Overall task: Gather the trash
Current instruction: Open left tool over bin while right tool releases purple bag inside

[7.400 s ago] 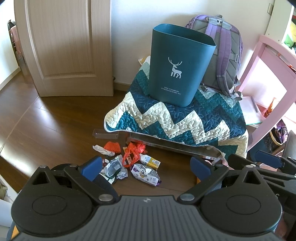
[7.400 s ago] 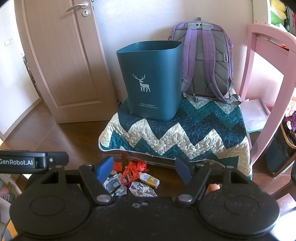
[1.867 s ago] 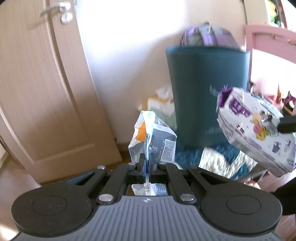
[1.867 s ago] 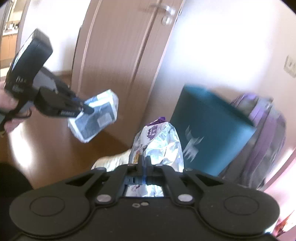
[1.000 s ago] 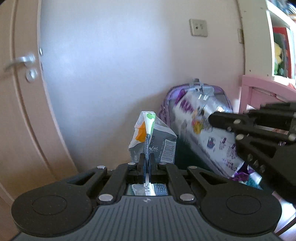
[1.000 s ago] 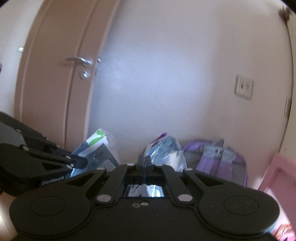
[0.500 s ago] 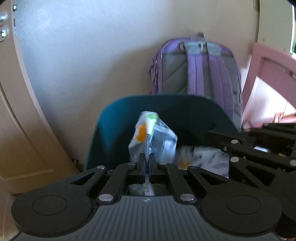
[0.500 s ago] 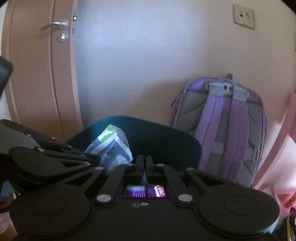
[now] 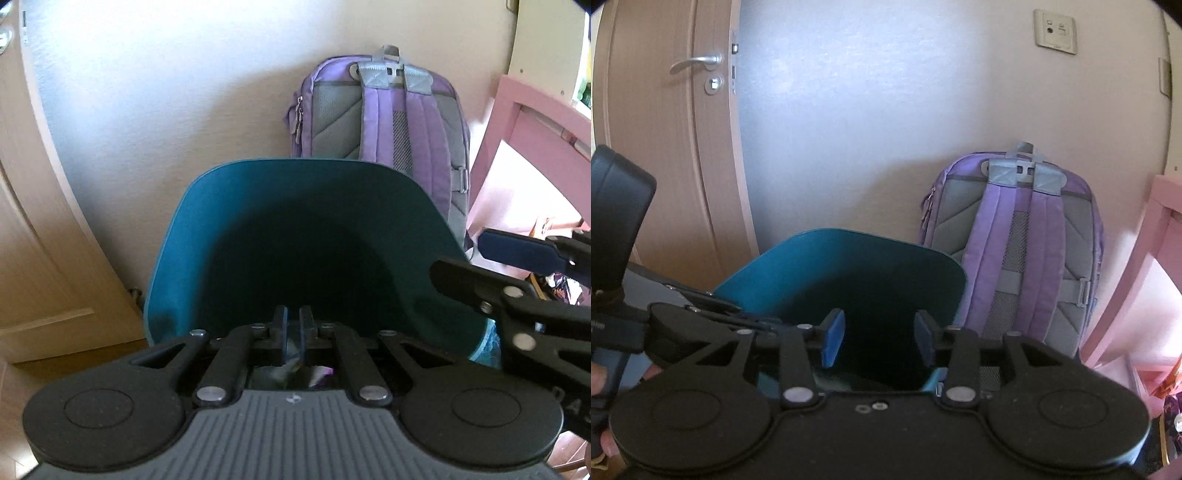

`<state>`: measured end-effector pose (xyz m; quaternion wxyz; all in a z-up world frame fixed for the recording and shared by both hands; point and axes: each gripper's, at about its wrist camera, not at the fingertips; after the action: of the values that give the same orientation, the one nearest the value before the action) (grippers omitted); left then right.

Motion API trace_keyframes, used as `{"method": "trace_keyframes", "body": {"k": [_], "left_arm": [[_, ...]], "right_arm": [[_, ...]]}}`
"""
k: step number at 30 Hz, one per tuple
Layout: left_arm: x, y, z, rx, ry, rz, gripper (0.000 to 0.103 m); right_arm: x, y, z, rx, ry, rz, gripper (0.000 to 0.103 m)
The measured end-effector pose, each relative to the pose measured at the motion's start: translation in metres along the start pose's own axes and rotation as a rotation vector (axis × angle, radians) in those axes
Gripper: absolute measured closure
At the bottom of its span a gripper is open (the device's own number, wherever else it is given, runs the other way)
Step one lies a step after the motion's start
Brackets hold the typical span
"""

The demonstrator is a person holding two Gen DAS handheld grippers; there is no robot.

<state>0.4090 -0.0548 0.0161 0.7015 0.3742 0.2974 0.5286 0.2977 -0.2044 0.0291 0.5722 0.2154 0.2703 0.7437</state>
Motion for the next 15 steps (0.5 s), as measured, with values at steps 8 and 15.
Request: {"method": "trace_keyframes", "body": {"k": [8, 15], "left_arm": [[-0.006, 0.049, -0.027, -0.056, -0.022, -0.024, 0.097], [-0.001, 0.092, -0.067, -0.094, -0.043, -0.004, 0.097]], "right_arm": [[0.014, 0.048, -0.010, -0.016, 0.007, 0.003, 0.057], [0.039, 0.085, -0.024, -0.016, 0.047, 0.008, 0.056]]}}
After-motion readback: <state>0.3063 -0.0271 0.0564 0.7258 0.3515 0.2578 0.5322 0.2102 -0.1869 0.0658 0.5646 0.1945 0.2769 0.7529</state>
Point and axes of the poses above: each gripper's, at about its wrist camera, not at the fingertips, and y roughly against the way its jaws point, x to its left, z to its top, and after that the axes turned 11 degrees about x, right-handed
